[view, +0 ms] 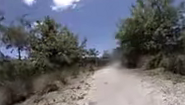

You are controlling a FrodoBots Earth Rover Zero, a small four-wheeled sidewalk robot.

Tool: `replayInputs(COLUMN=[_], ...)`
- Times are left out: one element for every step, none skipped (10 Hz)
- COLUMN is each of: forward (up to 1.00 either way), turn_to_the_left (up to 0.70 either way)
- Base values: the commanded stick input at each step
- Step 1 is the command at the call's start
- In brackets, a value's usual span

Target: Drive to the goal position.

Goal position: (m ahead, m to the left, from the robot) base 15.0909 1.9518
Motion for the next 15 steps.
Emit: replayInputs(forward=[0.45, 0.45, 0.45, 0.45, 0.45, 0.45, 0.45, 0.45, 0.45, 0.45, 0.45, 0.45, 0.45, 0.45, 0.45], turn_to_the_left=[0.0, 0.0, 0.0, 0.0, 0.0, 0.0, 0.0, 0.0, 0.0, 0.0, 0.0, 0.0, 0.0, 0.0, 0.0])
